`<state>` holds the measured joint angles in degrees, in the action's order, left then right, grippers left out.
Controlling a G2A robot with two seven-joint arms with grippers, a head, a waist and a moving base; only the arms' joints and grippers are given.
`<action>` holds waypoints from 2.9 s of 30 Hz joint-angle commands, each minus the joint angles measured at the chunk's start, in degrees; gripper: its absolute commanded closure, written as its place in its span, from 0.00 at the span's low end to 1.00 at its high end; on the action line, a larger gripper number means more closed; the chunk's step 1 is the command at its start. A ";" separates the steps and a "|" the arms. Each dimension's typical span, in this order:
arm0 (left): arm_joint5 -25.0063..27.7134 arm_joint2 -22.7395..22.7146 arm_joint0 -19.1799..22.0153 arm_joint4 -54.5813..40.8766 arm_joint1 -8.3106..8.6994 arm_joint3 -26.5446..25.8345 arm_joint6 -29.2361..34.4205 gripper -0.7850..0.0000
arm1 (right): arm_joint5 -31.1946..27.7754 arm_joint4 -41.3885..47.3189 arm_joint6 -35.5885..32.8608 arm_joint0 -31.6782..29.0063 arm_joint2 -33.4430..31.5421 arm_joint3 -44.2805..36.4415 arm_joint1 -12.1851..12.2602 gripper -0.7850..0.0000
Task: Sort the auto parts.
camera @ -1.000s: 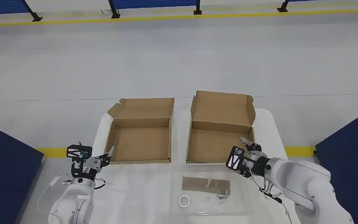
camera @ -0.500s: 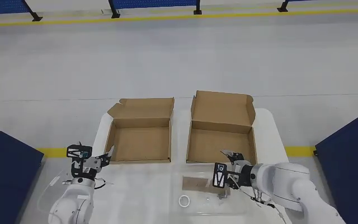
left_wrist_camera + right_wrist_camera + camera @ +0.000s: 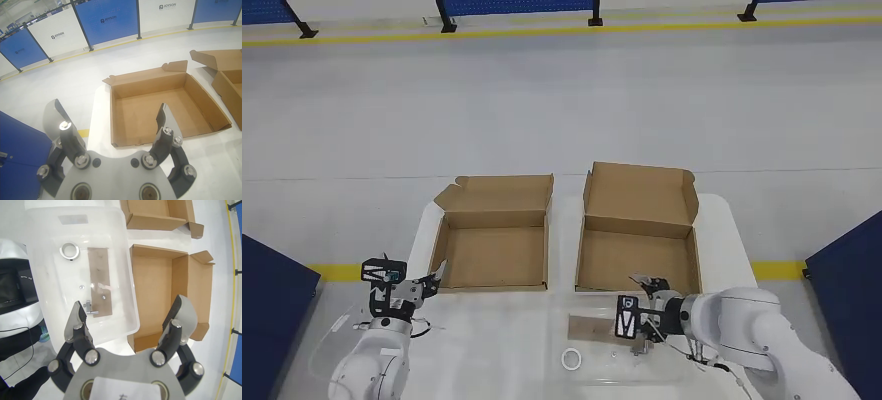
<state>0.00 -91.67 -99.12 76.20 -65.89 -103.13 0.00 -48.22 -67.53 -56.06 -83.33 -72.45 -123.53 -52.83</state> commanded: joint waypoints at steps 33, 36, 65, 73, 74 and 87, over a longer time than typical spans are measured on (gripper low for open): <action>0.00 0.00 0.00 0.00 0.00 0.00 0.00 0.00 | 22.50 26.58 -22.50 31.71 35.81 8.96 10.21 0.00; 0.00 0.00 0.00 0.00 0.00 0.00 0.00 0.00 | 23.24 27.06 -23.24 33.36 38.40 10.16 9.34 0.00; 0.00 0.00 0.00 0.00 0.00 0.00 0.00 0.00 | 23.04 26.16 -21.99 36.95 46.38 19.94 4.99 0.00; 0.00 0.00 0.00 0.00 0.00 0.00 0.00 0.00 | 22.45 24.34 -19.91 36.30 46.96 21.90 4.47 0.00; 0.00 0.00 0.00 0.00 0.00 0.00 0.00 0.00 | 22.36 24.39 -19.87 36.36 47.00 22.13 4.37 0.00; 0.00 0.00 0.00 0.00 0.00 0.00 0.00 0.00 | 22.25 24.55 -19.31 37.81 47.90 26.48 2.20 0.54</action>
<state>0.00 -91.67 -99.12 76.20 -65.89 -103.13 0.00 -26.03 -42.94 -75.28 -45.58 -24.64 -97.33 -50.50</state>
